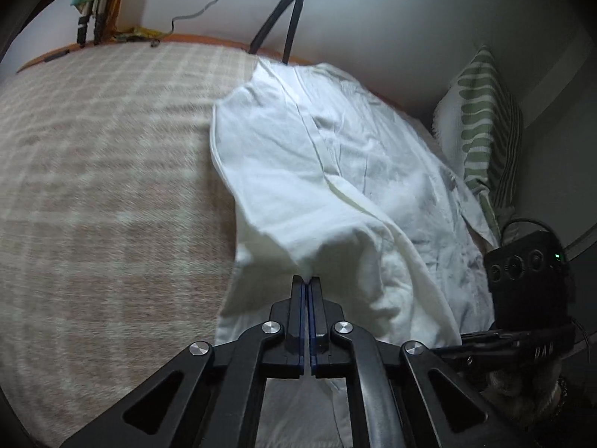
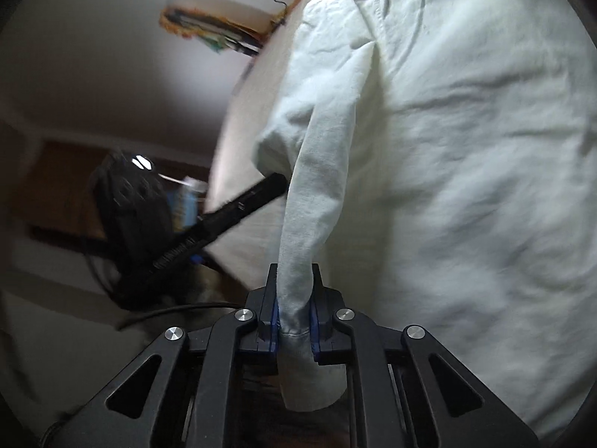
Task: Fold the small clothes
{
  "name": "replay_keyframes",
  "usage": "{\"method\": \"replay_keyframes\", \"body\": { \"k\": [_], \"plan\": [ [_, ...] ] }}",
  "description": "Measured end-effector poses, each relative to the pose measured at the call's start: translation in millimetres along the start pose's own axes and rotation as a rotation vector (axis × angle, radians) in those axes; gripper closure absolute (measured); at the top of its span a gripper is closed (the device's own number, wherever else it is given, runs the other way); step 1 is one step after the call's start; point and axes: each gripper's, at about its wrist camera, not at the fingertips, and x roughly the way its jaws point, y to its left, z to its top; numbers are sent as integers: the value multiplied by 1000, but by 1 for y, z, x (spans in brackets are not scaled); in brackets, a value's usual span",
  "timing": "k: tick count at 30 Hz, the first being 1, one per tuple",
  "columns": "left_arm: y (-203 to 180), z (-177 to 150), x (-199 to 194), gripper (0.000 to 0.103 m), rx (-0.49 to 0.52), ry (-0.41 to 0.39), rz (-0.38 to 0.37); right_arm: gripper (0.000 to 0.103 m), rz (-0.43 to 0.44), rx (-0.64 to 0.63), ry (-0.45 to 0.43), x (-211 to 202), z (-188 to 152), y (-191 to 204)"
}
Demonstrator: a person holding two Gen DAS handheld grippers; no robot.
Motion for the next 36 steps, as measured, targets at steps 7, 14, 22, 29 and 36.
{"method": "replay_keyframes", "body": {
  "k": [7,14,22,29,36],
  "plan": [
    [20,-7,-6,87,-37,-9,51,88,-45,38,45,23,-10,-11],
    [20,-21,-10,62,32,-26,172,86,-328,-231,61,20,-23,29],
    [21,-49,-4,65,36,17,135,64,-250,-201,98,27,-29,35],
    [33,-52,-9,80,-34,25,81,97,123,62,143,44,-29,11],
    [20,-60,-7,103,32,27,83,77,-268,-210,187,47,-41,42]
  ]
}}
